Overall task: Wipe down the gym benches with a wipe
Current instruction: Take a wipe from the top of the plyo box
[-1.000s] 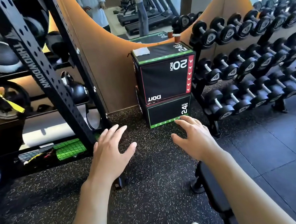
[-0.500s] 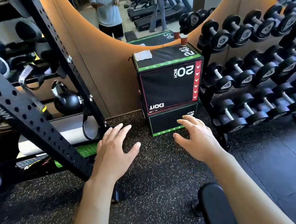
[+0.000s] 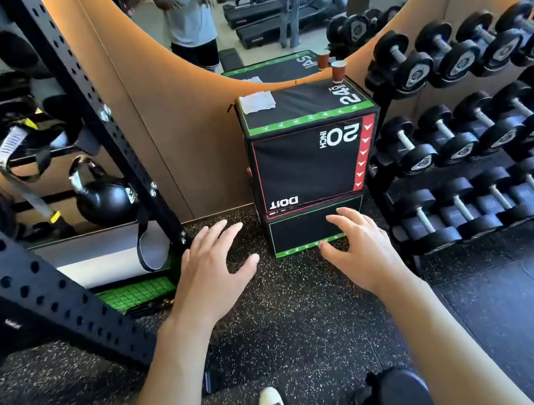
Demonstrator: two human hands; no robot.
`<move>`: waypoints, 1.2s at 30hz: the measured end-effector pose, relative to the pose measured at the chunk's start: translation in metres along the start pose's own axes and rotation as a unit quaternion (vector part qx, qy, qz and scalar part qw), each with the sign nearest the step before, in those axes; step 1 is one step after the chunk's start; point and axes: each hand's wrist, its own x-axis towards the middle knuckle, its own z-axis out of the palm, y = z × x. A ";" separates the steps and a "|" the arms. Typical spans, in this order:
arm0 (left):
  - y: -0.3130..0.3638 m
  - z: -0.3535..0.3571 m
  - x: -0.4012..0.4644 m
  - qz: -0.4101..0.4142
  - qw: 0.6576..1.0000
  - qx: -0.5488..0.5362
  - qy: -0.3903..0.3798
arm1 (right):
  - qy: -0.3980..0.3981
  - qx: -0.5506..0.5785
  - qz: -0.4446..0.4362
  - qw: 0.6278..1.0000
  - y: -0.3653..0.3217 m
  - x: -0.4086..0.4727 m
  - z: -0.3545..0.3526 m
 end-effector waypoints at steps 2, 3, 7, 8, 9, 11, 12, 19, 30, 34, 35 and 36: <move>-0.014 -0.001 0.031 0.003 1.000 -0.012 0.002 | 0.004 -0.006 0.006 1.000 -0.007 0.026 0.004; -0.020 -0.002 0.047 0.005 1.000 -0.015 0.002 | 0.006 -0.009 0.008 1.000 -0.011 0.041 0.005; -0.045 -0.007 0.106 0.025 1.000 -0.012 -0.002 | 0.020 -0.021 0.014 0.999 -0.033 0.101 0.010; -0.052 -0.010 0.120 0.028 1.000 -0.012 -0.003 | 0.022 -0.020 0.016 0.999 -0.040 0.115 0.012; -0.059 -0.012 0.133 0.030 0.999 -0.012 -0.002 | 0.025 -0.019 0.017 0.999 -0.047 0.129 0.015; -0.075 -0.018 0.158 0.034 0.999 -0.011 0.005 | 0.031 -0.013 0.015 0.999 -0.059 0.152 0.021; -0.083 -0.020 0.169 0.034 0.999 -0.011 0.008 | 0.032 -0.010 0.015 0.999 -0.064 0.162 0.025; -0.106 -0.016 0.230 0.040 0.999 -0.036 -0.004 | 0.023 -0.014 0.034 0.999 -0.071 0.220 0.032; -0.087 0.010 0.336 0.024 0.999 -0.026 -0.003 | 0.012 -0.018 0.014 1.000 -0.037 0.335 0.020; -0.059 0.022 0.389 0.014 0.999 -0.025 0.014 | 0.002 -0.019 0.004 1.000 -0.011 0.394 -0.002; -0.053 0.025 0.402 0.013 0.999 -0.025 0.015 | 0.003 -0.019 0.003 1.000 -0.004 0.408 -0.009; -0.046 0.028 0.415 0.012 1.000 -0.024 0.015 | 0.004 -0.018 0.002 1.000 0.003 0.423 -0.015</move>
